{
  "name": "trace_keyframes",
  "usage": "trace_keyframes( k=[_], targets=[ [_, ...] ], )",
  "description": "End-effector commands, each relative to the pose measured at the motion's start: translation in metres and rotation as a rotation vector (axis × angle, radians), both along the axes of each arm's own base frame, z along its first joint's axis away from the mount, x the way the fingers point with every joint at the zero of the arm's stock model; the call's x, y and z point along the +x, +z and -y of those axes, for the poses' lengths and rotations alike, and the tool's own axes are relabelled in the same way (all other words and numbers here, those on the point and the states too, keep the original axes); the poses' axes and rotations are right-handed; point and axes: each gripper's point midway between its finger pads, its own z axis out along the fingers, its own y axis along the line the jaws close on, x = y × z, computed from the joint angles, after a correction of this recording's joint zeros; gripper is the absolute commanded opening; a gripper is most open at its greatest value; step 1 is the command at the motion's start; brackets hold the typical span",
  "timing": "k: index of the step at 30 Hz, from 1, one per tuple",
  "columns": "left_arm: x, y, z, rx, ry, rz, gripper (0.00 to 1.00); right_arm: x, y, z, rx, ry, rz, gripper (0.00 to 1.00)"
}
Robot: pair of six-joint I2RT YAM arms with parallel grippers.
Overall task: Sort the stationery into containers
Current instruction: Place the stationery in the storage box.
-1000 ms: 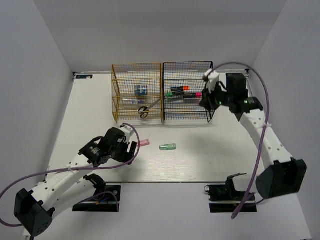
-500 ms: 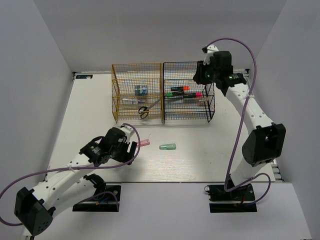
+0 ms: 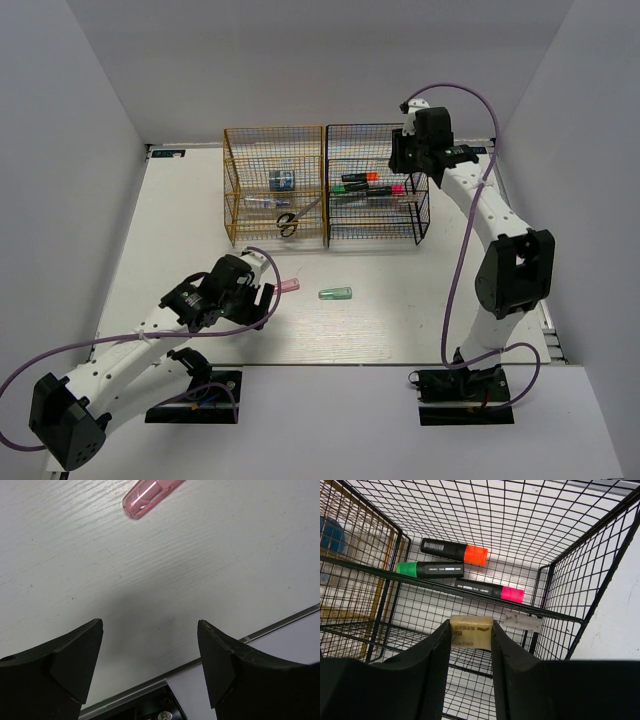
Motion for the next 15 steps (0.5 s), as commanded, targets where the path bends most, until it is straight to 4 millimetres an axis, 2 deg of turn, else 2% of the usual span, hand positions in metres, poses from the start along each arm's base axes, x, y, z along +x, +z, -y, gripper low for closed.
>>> trace_keyframes(
  k=[1, 2, 3, 5, 9, 10, 12, 13, 15],
  targets=[
    [0.004, 0.004, 0.001, -0.007, 0.002, 0.019, 0.86, 0.007, 0.002, 0.001, 0.003, -0.030, 0.009, 0.00],
    [0.004, 0.004, 0.001, -0.006, 0.001, 0.020, 0.86, 0.008, -0.004, 0.002, -0.002, -0.032, 0.000, 0.00],
    [0.004, 0.005, 0.001, -0.008, 0.000, 0.024, 0.86, 0.008, -0.008, 0.002, -0.006, -0.033, -0.010, 0.08],
    [0.004, 0.004, 0.000, -0.004, 0.005, 0.022, 0.86, 0.007, -0.013, 0.002, -0.011, -0.032, -0.028, 0.18],
    [0.004, 0.004, 0.001, -0.007, 0.002, 0.019, 0.86, 0.006, -0.020, 0.002, -0.018, -0.030, -0.047, 0.29],
    [0.004, 0.002, 0.001, -0.002, 0.002, 0.013, 0.86, 0.004, -0.023, 0.003, -0.018, -0.029, -0.055, 0.36],
    [0.004, 0.003, 0.002, -0.002, -0.005, 0.013, 0.86, 0.003, -0.025, 0.002, -0.023, -0.021, -0.059, 0.44],
    [0.004, 0.002, 0.002, -0.004, -0.002, 0.014, 0.88, 0.002, -0.023, 0.002, -0.020, -0.017, -0.059, 0.51],
    [0.004, 0.001, 0.003, -0.007, -0.010, 0.010, 0.88, 0.000, -0.021, 0.002, -0.015, -0.012, -0.057, 0.57]
  ],
)
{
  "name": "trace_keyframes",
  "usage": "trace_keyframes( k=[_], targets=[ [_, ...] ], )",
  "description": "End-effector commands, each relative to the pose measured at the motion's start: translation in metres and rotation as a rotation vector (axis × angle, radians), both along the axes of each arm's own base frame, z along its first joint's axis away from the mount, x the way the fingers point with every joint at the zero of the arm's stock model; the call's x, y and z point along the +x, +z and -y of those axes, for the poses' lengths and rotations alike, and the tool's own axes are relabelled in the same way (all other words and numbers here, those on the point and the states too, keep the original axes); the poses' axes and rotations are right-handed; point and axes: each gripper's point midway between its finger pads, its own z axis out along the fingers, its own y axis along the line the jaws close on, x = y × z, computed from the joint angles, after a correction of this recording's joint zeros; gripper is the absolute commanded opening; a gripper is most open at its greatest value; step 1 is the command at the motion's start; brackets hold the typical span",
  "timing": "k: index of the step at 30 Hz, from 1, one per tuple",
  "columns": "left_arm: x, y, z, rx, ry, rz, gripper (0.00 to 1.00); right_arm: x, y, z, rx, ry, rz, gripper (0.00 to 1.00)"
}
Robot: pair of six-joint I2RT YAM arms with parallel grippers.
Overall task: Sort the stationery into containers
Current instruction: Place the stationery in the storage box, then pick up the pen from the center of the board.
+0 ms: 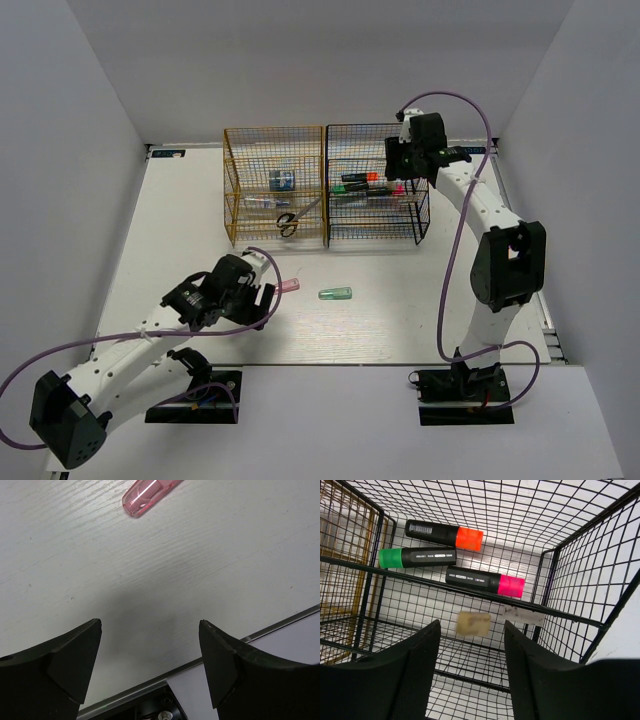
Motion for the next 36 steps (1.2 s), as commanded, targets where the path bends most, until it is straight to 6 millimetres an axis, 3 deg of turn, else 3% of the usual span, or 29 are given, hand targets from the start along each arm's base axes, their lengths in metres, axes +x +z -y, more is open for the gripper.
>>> trace_keyframes(
  k=[1, 2, 4, 5, 6, 7, 8, 9, 11, 12, 13, 14, 15, 16, 17, 18, 21, 24, 25, 27, 28, 32, 36],
  targets=[
    [0.007, 0.005, 0.006, -0.024, -0.009, 0.027, 0.89, -0.002, 0.013, 0.000, 0.014, 0.003, 0.021, 0.59],
    [0.006, 0.004, 0.007, -0.027, -0.016, 0.021, 0.89, -0.006, 0.019, -0.007, 0.043, 0.033, 0.027, 0.59],
    [0.008, 0.005, 0.011, -0.038, -0.024, 0.026, 0.79, -0.010, 0.025, -0.007, 0.051, 0.039, 0.029, 0.59],
    [0.010, 0.005, 0.014, -0.044, -0.032, 0.023, 0.55, -0.011, 0.031, -0.009, 0.068, 0.043, 0.036, 0.59],
    [0.011, 0.005, 0.015, -0.045, -0.027, 0.020, 0.33, -0.014, 0.032, -0.009, 0.075, 0.045, 0.032, 0.51],
    [0.014, 0.008, 0.018, -0.051, -0.026, 0.020, 0.15, -0.017, 0.037, -0.009, 0.081, 0.047, 0.035, 0.37],
    [0.017, 0.010, 0.021, -0.045, -0.035, 0.018, 0.00, -0.023, 0.043, -0.008, 0.102, 0.040, 0.036, 0.00],
    [0.018, 0.008, 0.022, -0.036, -0.037, 0.005, 0.00, -0.029, 0.047, -0.011, 0.117, 0.056, 0.036, 0.00],
    [0.028, 0.019, 0.031, -0.033, -0.076, 0.036, 0.03, -0.060, 0.056, -0.017, 0.145, 0.182, 0.047, 0.00],
    [0.030, 0.017, 0.033, -0.018, -0.094, 0.030, 0.32, -0.092, 0.050, -0.042, 0.255, 0.367, 0.001, 0.22],
    [0.034, 0.022, 0.036, -0.014, -0.116, 0.045, 0.56, -0.112, 0.066, -0.047, 0.254, 0.474, 0.064, 0.49],
    [0.040, 0.023, 0.040, 0.024, -0.179, 0.057, 0.81, -0.148, 0.077, -0.047, 0.211, 0.661, 0.162, 0.83],
    [0.041, 0.019, 0.040, 0.044, -0.201, 0.053, 0.82, -0.160, 0.036, -0.042, 0.183, 0.687, 0.086, 0.89],
    [0.047, 0.022, 0.042, 0.068, -0.256, 0.085, 0.92, -0.187, 0.048, -0.049, 0.225, 0.793, 0.136, 0.91],
    [0.049, 0.020, 0.046, 0.086, -0.310, 0.083, 0.96, -0.199, 0.055, -0.045, 0.170, 0.865, 0.231, 0.91],
    [0.057, 0.019, 0.051, 0.098, -0.345, 0.102, 0.99, -0.225, 0.026, -0.040, 0.178, 0.900, 0.196, 0.91],
    [0.072, 0.015, 0.063, 0.141, -0.447, 0.111, 0.99, -0.260, 0.005, -0.034, 0.153, 0.991, 0.224, 0.87],
    [0.082, 0.000, 0.075, 0.193, -0.568, 0.078, 0.94, -0.288, -0.006, -0.034, 0.197, 1.070, 0.193, 0.45],
    [0.083, -0.002, 0.079, 0.190, -0.591, 0.074, 0.92, -0.295, -0.008, -0.035, 0.214, 1.094, 0.188, 0.26],
    [0.094, 0.006, 0.087, 0.205, -0.644, 0.095, 0.89, -0.300, -0.010, -0.034, 0.224, 1.100, 0.175, 0.15],
    [0.096, -0.005, 0.089, 0.217, -0.660, 0.057, 0.88, -0.300, -0.008, -0.034, 0.221, 1.106, 0.183, 0.13],
    [0.114, -0.013, 0.095, 0.281, -0.685, 0.043, 0.83, -0.299, -0.008, -0.031, 0.223, 1.089, 0.174, 0.19],
    [0.120, -0.024, 0.092, 0.319, -0.703, 0.022, 0.77, -0.299, -0.010, -0.030, 0.223, 1.081, 0.173, 0.22]
  ],
)
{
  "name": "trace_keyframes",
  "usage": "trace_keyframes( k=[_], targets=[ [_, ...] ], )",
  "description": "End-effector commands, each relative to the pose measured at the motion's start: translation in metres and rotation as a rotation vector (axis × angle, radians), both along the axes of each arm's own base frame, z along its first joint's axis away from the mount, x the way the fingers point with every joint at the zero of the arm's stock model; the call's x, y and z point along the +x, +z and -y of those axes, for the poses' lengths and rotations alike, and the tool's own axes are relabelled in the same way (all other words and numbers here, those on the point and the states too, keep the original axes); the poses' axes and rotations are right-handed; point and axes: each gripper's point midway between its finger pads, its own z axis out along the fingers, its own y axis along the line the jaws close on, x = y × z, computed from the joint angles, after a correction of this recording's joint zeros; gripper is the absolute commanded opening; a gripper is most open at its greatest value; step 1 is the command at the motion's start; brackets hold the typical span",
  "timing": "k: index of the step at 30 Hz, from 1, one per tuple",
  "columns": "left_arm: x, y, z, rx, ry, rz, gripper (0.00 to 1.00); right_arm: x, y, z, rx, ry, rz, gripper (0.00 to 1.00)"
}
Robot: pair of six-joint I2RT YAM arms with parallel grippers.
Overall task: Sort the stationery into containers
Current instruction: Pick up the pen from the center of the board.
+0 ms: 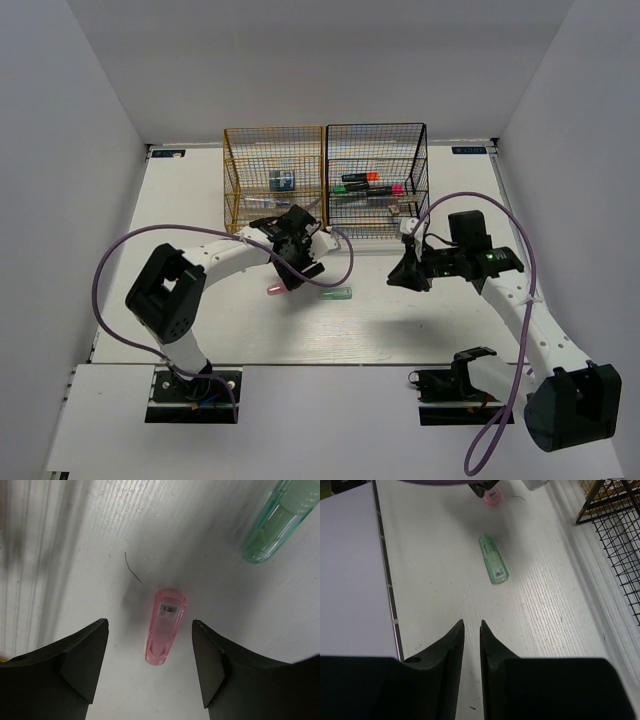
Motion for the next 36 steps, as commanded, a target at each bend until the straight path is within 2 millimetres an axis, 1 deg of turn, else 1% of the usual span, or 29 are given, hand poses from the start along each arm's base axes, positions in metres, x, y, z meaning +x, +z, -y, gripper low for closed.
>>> trace_keyframes(
  k=[1, 2, 4, 5, 6, 8, 11, 18, 20, 21, 22, 24, 25, 28, 31, 32, 34, 36],
  targets=[
    [0.006, 0.005, 0.001, 0.023, -0.056, 0.021, 0.77, -0.002, 0.009, -0.001, 0.033, 0.021, 0.032, 0.22],
    [0.004, 0.001, -0.001, 0.034, -0.059, 0.005, 0.76, -0.001, 0.010, -0.001, 0.032, 0.020, 0.037, 0.22],
    [0.000, -0.003, -0.001, 0.034, -0.067, -0.010, 0.69, 0.003, 0.009, 0.002, 0.027, 0.001, 0.036, 0.22],
    [-0.003, -0.009, -0.006, 0.044, -0.067, -0.021, 0.66, 0.003, 0.008, 0.002, 0.027, -0.001, 0.030, 0.22],
    [-0.002, -0.010, -0.006, 0.042, -0.068, -0.017, 0.65, 0.003, 0.009, 0.002, 0.031, 0.001, 0.030, 0.22],
    [-0.005, -0.018, -0.010, 0.051, -0.068, -0.027, 0.65, 0.003, 0.007, 0.003, 0.033, -0.002, 0.021, 0.22],
    [-0.007, -0.023, -0.015, 0.058, -0.060, -0.038, 0.65, 0.004, 0.007, 0.003, 0.036, -0.004, 0.013, 0.22],
    [-0.017, -0.037, -0.019, 0.050, -0.050, -0.127, 0.59, 0.005, 0.009, 0.005, 0.045, -0.019, 0.015, 0.22],
    [-0.017, -0.042, -0.020, 0.057, -0.049, -0.146, 0.54, 0.006, 0.010, 0.006, 0.049, -0.025, 0.013, 0.22],
    [-0.020, -0.043, -0.022, 0.064, -0.049, -0.161, 0.51, 0.006, 0.010, 0.006, 0.050, -0.025, 0.013, 0.22],
    [-0.020, -0.046, -0.021, 0.067, -0.050, -0.171, 0.46, 0.008, 0.011, 0.008, 0.051, -0.032, 0.016, 0.22],
    [-0.022, -0.046, -0.021, 0.071, -0.050, -0.189, 0.41, 0.007, 0.011, 0.008, 0.055, -0.031, 0.014, 0.22],
    [-0.025, -0.050, -0.021, 0.079, -0.049, -0.208, 0.34, 0.008, 0.012, 0.009, 0.059, -0.037, 0.018, 0.22],
    [-0.031, -0.055, -0.024, 0.094, -0.047, -0.246, 0.33, 0.007, 0.014, 0.010, 0.067, -0.037, 0.020, 0.22],
    [-0.036, -0.059, -0.026, 0.103, -0.030, -0.271, 0.21, 0.006, 0.016, 0.010, 0.078, -0.037, 0.016, 0.22],
    [-0.037, -0.058, -0.027, 0.102, -0.027, -0.273, 0.13, 0.006, 0.017, 0.010, 0.080, -0.038, 0.017, 0.22],
    [-0.040, -0.056, -0.024, 0.086, -0.009, -0.288, 0.01, 0.005, 0.018, 0.010, 0.085, -0.036, 0.019, 0.22],
    [-0.036, -0.044, -0.019, 0.053, 0.022, -0.267, 0.00, 0.004, 0.019, 0.011, 0.089, -0.035, 0.016, 0.24]
  ],
)
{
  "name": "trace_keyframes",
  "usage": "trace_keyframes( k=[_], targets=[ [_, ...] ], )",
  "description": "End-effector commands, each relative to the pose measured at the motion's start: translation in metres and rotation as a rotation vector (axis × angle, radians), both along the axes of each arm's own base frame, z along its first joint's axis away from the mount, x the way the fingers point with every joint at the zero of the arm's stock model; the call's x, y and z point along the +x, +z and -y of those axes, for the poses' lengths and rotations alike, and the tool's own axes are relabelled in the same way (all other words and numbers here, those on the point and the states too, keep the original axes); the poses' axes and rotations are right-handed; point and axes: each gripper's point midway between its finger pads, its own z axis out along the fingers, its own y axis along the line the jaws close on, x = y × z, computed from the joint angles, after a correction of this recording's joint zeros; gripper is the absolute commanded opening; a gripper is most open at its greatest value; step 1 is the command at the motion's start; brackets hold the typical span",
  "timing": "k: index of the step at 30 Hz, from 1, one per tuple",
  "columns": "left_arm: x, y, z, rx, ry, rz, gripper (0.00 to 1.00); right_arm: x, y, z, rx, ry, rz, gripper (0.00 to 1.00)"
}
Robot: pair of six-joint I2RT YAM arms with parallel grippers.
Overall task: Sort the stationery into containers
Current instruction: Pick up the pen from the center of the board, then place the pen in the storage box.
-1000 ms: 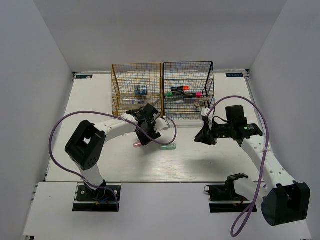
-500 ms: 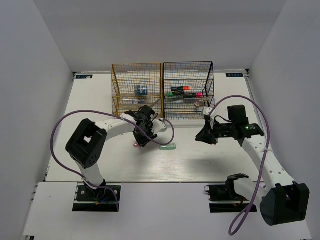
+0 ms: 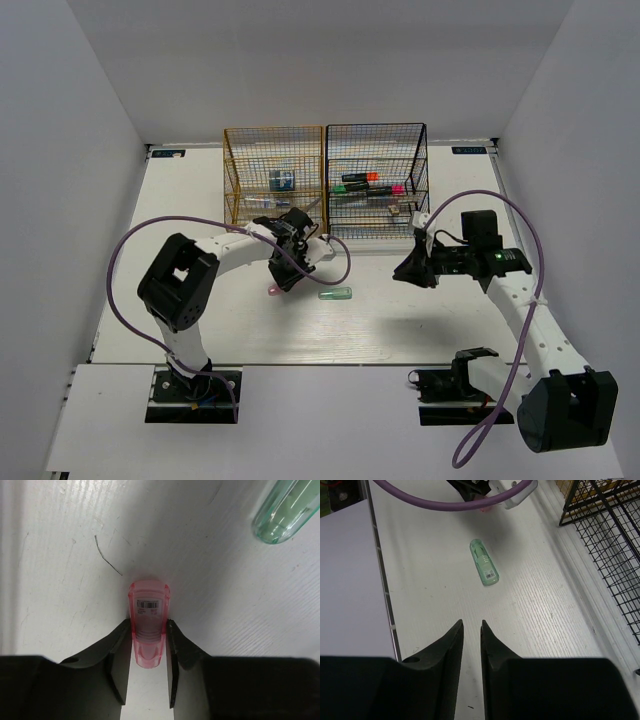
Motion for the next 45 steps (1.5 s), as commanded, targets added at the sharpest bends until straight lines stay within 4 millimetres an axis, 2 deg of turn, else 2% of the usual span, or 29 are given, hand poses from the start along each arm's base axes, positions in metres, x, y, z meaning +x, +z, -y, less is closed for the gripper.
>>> trace_keyframes(
  k=[1, 2, 3, 4, 6, 7, 8, 9, 10, 11, 12, 13, 15, 16, 18, 19, 20, 21, 22, 23, 25, 26, 32, 35, 39, 45],
  targets=[
    [-0.022, -0.005, 0.001, -0.027, 0.063, -0.104, 0.00, -0.004, 0.011, -0.002, 0.039, 0.021, 0.017, 0.25],
    [-0.018, 0.006, 0.006, -0.060, 0.082, -0.081, 0.00, -0.005, 0.011, -0.002, 0.038, 0.021, 0.019, 0.31],
    [-0.017, 0.017, 0.010, -0.093, 0.099, -0.062, 0.00, -0.003, 0.009, 0.000, 0.033, 0.013, 0.018, 0.54],
    [-0.019, 0.028, 0.016, -0.138, 0.095, -0.060, 0.00, -0.003, 0.009, 0.000, 0.031, 0.012, 0.018, 0.60],
    [-0.017, 0.049, 0.027, -0.196, 0.099, -0.034, 0.00, -0.002, 0.009, 0.001, 0.023, 0.007, 0.025, 0.62],
    [-0.015, 0.061, 0.031, -0.223, 0.093, -0.008, 0.00, 0.001, 0.008, 0.003, 0.010, -0.004, 0.031, 0.62],
    [-0.012, 0.074, 0.039, -0.249, 0.080, 0.018, 0.00, 0.001, 0.008, 0.004, 0.006, -0.007, 0.027, 0.56],
    [-0.009, 0.092, 0.046, -0.274, 0.063, 0.048, 0.00, 0.002, 0.008, 0.004, 0.003, -0.011, 0.027, 0.35],
    [-0.008, 0.099, 0.051, -0.286, 0.055, 0.055, 0.00, 0.003, 0.008, 0.006, -0.004, -0.018, 0.028, 0.23],
    [0.002, 0.126, 0.066, -0.335, 0.029, 0.104, 0.00, 0.003, 0.007, 0.006, -0.009, -0.020, 0.029, 0.13],
    [0.003, 0.132, 0.070, -0.341, 0.016, 0.111, 0.00, 0.003, 0.007, 0.007, -0.017, -0.024, 0.019, 0.02],
    [0.002, 0.136, 0.079, -0.348, -0.014, 0.119, 0.00, 0.008, 0.005, 0.012, -0.056, -0.038, 0.051, 0.00],
    [0.019, 0.163, 0.094, -0.371, -0.065, 0.199, 0.00, 0.017, 0.002, 0.020, -0.102, -0.090, 0.064, 0.00],
    [0.025, 0.162, 0.099, -0.360, -0.092, 0.211, 0.00, 0.020, 0.002, 0.022, -0.117, -0.110, 0.063, 0.00],
    [0.043, 0.184, 0.118, -0.394, -0.118, 0.263, 0.00, 0.026, 0.000, 0.029, -0.158, -0.152, 0.064, 0.00],
    [0.048, 0.185, 0.121, -0.384, -0.150, 0.277, 0.00, 0.025, 0.000, 0.030, -0.164, -0.153, 0.066, 0.07],
    [0.059, 0.182, 0.131, -0.380, -0.164, 0.274, 0.00, 0.024, -0.003, 0.032, -0.180, -0.129, 0.088, 0.21],
    [0.067, 0.196, 0.141, -0.401, -0.182, 0.308, 0.00, 0.021, -0.005, 0.032, -0.182, -0.121, 0.088, 0.25],
    [0.070, 0.197, 0.141, -0.382, -0.217, 0.313, 0.00, 0.022, -0.004, 0.031, -0.178, -0.118, 0.104, 0.28],
    [0.084, 0.202, 0.155, -0.392, -0.235, 0.338, 0.00, 0.021, -0.008, 0.033, -0.181, -0.120, 0.109, 0.29],
    [0.092, 0.194, 0.160, -0.370, -0.289, 0.351, 0.00, 0.025, -0.007, 0.033, -0.177, -0.129, 0.134, 0.29],
    [0.099, 0.199, 0.168, -0.382, -0.316, 0.383, 0.00, 0.024, -0.008, 0.034, -0.174, -0.132, 0.141, 0.29],
    [0.119, 0.184, 0.188, -0.402, -0.360, 0.446, 0.00, 0.025, -0.010, 0.036, -0.167, -0.145, 0.126, 0.31],
    [0.130, 0.177, 0.194, -0.384, -0.358, 0.503, 0.00, 0.023, -0.011, 0.035, -0.154, -0.142, 0.115, 0.31],
    [0.138, 0.178, 0.201, -0.392, -0.353, 0.554, 0.00, 0.021, -0.011, 0.035, -0.128, -0.139, 0.106, 0.31],
    [0.151, 0.161, 0.198, -0.318, -0.358, 0.620, 0.00, 0.020, -0.012, 0.037, -0.116, -0.142, 0.091, 0.32]
  ],
)
